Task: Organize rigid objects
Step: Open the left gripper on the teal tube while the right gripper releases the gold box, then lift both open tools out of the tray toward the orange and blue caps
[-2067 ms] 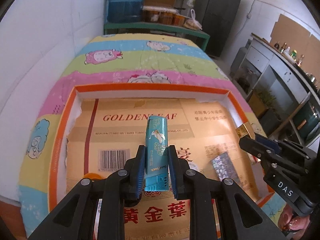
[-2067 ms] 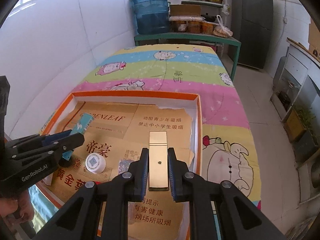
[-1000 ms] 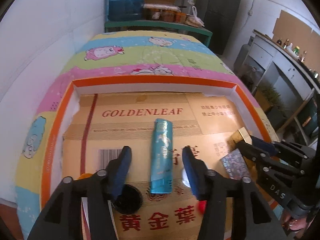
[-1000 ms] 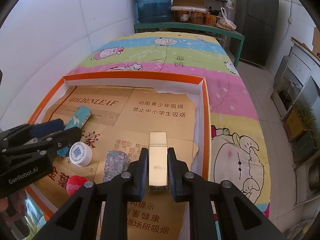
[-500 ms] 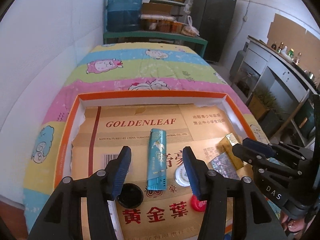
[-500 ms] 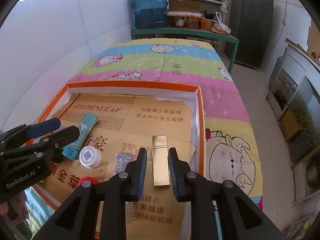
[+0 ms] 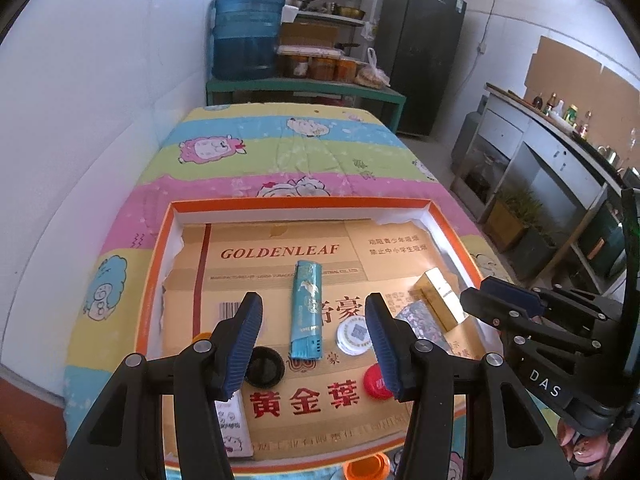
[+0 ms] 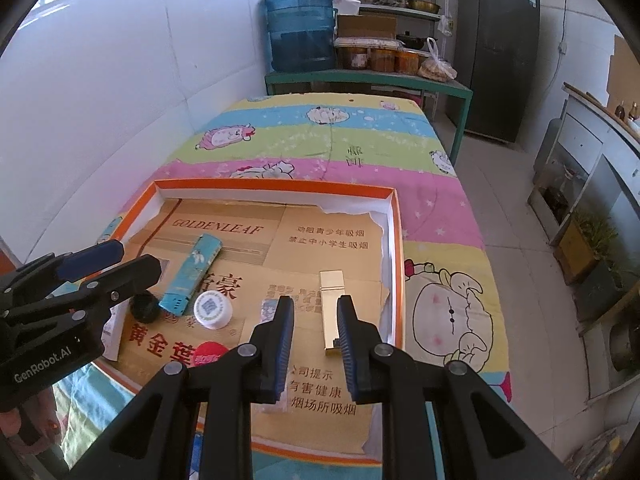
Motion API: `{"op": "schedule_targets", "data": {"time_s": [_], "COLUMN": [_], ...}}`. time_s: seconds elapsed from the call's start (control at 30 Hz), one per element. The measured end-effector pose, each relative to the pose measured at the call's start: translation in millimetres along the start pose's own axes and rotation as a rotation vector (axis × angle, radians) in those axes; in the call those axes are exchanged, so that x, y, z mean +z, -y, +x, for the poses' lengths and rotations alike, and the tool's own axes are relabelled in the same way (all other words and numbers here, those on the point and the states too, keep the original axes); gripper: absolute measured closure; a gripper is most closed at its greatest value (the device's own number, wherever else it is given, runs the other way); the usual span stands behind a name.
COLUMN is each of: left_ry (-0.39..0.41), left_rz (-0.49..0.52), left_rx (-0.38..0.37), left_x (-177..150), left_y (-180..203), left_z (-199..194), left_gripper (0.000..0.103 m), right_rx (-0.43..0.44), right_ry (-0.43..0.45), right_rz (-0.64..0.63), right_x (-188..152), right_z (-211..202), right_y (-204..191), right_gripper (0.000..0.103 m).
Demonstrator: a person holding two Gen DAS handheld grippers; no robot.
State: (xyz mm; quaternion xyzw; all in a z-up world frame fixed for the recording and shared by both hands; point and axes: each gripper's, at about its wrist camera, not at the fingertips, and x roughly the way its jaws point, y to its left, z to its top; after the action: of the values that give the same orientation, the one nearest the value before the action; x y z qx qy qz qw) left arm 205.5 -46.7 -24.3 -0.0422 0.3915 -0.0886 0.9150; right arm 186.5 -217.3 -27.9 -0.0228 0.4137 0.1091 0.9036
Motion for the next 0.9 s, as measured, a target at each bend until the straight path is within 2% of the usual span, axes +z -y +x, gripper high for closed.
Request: {"op": "schedule_targets", "data": {"time_s": [0.5, 0.9], "left_ry": [0.055, 0.095], "left_rz": [0.006, 0.024], "left_rx": [-0.015, -0.055], "left_x": [-8.1, -26.2], "left_y": [1.3, 5.5], "left_z": [-51.2, -101.8], "left_gripper": [0.048, 0.048], "right_rx": [0.025, 0.062], "right_ry": [0.046, 0.081], "right_rz": [0.008, -0.019], "right_x": [-14.2, -36.1], "right_z": [-44.7, -85.5], "right_y": [-13.6, -42.1], "right_gripper": [0.081, 0.081]}}
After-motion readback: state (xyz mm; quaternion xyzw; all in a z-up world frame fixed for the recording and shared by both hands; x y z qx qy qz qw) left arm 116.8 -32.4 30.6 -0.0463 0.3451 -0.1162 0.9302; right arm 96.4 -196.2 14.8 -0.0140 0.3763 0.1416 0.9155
